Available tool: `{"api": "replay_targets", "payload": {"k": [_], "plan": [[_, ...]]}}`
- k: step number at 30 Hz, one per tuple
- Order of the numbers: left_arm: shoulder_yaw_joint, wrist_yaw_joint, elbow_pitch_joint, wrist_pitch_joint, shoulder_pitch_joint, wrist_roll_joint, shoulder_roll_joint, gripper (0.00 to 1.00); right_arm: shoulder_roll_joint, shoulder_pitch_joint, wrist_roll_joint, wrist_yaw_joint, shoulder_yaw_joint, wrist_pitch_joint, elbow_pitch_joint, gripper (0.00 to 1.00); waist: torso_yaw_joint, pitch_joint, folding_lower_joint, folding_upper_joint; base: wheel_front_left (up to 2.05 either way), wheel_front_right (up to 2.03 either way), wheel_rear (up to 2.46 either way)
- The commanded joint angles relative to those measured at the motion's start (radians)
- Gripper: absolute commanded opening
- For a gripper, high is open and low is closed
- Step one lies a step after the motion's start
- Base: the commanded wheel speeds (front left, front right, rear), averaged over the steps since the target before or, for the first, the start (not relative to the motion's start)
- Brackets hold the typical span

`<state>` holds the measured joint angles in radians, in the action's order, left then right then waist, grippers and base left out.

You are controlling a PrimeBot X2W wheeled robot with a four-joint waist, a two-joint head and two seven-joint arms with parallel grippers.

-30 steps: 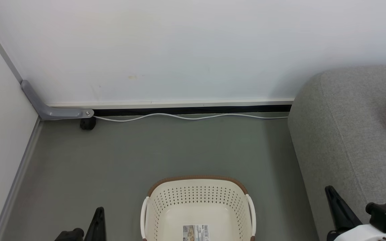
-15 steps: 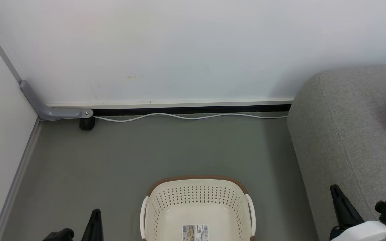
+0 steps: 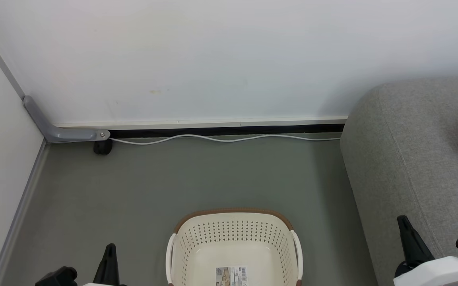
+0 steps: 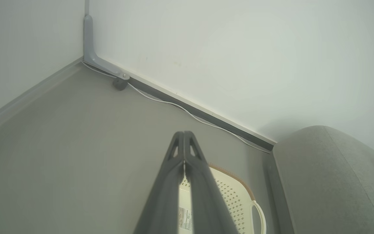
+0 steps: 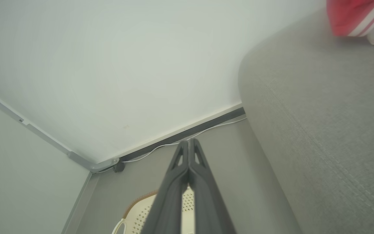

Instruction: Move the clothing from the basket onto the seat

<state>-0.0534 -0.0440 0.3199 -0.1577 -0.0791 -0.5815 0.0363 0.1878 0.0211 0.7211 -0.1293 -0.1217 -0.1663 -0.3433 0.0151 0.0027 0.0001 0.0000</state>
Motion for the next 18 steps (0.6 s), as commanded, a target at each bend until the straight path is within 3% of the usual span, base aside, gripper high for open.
{"api": "replay_targets", "payload": {"k": [1,18], "plan": [[0.018,0.009,-0.03,0.004,0.051,-0.037,0.007,0.0,0.009,0.039,0.032,0.0,0.011,0.009,0.029,0.0,0.0,0.0,-0.0001,0.0,0.0,0.0,0.0],[0.045,0.039,-0.037,0.051,0.075,-0.211,0.008,0.0,-0.015,0.047,0.184,-0.001,0.049,0.056,0.041,0.0,-0.003,0.0,-0.0001,0.0,0.0,0.0,0.0]]}}
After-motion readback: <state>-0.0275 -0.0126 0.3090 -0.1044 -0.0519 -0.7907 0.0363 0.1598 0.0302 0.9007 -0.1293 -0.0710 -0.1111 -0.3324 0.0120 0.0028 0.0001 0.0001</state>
